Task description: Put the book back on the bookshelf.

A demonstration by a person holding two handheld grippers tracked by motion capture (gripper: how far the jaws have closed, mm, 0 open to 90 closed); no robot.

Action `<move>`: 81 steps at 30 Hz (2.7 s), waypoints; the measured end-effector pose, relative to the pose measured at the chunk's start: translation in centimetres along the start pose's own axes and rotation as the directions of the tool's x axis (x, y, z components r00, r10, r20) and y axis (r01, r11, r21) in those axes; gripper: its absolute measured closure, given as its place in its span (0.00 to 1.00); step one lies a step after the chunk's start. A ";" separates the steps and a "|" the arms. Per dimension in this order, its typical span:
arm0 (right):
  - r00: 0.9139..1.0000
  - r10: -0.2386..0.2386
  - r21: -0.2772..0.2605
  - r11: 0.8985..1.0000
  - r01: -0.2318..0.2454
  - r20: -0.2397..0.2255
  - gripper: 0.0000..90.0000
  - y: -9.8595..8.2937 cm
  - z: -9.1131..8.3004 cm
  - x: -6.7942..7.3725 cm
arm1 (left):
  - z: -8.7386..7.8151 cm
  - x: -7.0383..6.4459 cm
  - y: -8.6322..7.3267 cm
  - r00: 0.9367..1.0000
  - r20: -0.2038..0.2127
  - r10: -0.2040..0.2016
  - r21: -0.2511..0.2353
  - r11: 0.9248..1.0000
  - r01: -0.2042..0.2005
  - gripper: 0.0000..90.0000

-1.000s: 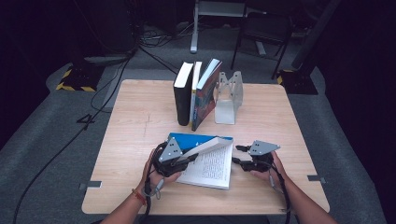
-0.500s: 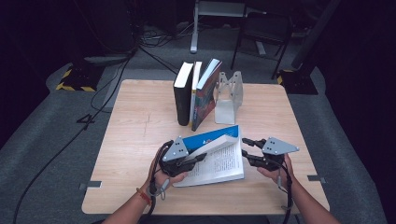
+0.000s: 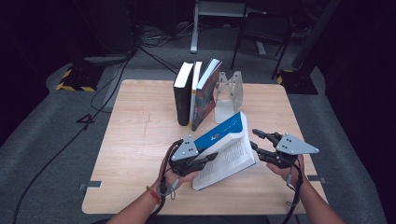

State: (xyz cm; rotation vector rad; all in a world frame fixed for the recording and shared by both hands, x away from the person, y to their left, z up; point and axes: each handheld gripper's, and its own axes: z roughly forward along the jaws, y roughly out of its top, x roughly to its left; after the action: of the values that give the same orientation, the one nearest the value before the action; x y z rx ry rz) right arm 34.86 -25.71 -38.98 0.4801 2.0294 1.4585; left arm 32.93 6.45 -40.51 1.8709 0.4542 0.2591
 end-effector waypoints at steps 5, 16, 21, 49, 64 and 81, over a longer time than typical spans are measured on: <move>0.999 -0.045 -0.013 0.999 0.045 0.008 0.64 1.7 -0.9 -0.1 | 0.8 -0.4 0.2 0.999 0.038 0.002 -0.031 1.000 -0.001 0.83; 0.997 -0.056 -0.043 0.998 0.054 -0.049 0.64 3.2 -0.9 2.1 | -1.3 -0.4 -0.8 0.998 -0.041 0.053 -0.016 0.998 -0.053 0.83; 0.996 -0.014 -0.032 0.999 0.011 -0.083 0.52 3.3 -0.3 2.1 | -1.9 -0.7 -1.7 0.997 -0.073 0.038 -0.009 0.999 -0.039 0.75; 0.998 0.030 -0.057 0.998 -0.034 -0.061 0.54 3.9 0.6 1.8 | 1.7 0.7 -1.1 0.998 0.050 0.040 0.014 0.999 -0.041 0.83; 0.991 0.009 0.047 0.999 -0.003 -0.131 0.47 1.1 -0.3 3.3 | 0.0 -0.9 -2.6 0.987 -0.021 0.157 0.146 0.978 -0.153 0.37; 0.981 0.004 0.199 0.979 0.035 -0.193 0.44 -2.8 2.3 5.7 | 2.5 -4.1 -6.5 0.992 0.043 0.118 0.291 0.948 -0.126 0.22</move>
State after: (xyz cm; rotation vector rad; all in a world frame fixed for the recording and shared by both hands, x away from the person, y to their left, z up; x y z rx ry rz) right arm 32.13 -21.52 -43.53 0.4169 2.3443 1.3402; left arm 29.06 4.42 -47.26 2.1953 0.3750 0.2608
